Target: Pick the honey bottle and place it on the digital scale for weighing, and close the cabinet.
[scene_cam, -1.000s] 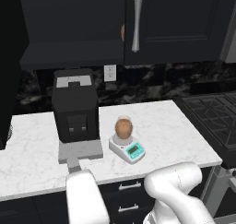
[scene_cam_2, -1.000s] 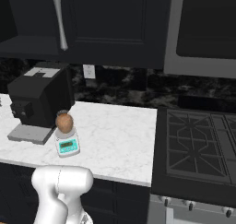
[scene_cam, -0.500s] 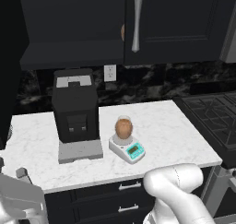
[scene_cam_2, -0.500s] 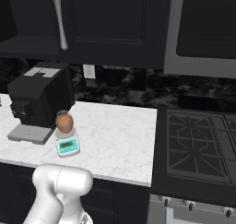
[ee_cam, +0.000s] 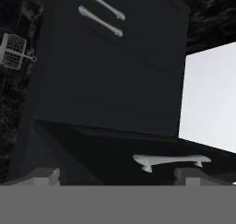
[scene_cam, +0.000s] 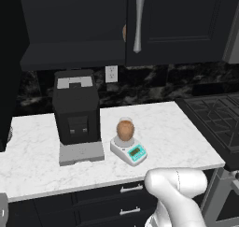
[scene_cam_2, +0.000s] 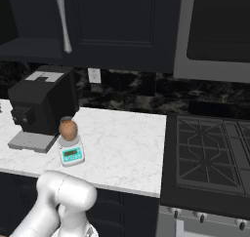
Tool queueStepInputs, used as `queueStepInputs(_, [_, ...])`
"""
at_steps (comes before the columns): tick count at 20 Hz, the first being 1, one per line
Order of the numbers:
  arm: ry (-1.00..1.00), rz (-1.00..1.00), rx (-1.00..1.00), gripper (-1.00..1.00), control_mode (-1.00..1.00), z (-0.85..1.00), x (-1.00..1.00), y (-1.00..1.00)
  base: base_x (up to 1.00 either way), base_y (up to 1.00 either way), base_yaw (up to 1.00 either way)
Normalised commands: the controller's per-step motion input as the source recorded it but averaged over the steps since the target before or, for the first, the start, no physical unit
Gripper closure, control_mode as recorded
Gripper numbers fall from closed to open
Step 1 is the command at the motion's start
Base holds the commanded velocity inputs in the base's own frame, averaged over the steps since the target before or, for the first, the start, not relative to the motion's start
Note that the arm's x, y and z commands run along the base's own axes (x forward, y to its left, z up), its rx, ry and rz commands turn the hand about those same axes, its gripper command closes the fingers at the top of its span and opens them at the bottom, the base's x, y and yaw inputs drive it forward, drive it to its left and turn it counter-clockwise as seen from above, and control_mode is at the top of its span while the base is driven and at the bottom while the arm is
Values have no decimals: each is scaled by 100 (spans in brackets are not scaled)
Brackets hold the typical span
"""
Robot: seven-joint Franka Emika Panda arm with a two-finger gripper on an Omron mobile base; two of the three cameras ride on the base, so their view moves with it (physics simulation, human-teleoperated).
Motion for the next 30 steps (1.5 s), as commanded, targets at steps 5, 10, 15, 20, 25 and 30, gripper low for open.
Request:
queueStepInputs(5, [-26, -8, 8, -100, -100, -53, 100, 80, 0, 0, 0])
queueStepInputs(10, [-4, -12, 4, -100, -100, 12, 91, 65, 0, 0, 0])
queueStepInputs(15, [9, -4, 13, -100, -100, 41, 73, 11, 0, 0, 0])
queueStepInputs(20, [11, 0, 30, -100, -100, 57, 33, -21, 0, 0, 0])
queueStepInputs(25, [3, 2, 29, -100, -100, 72, 0, -81, 0, 0, 0])
queueStepInputs(30, [0, 9, 31, -100, -100, 61, -35, -100, 0, 0, 0])
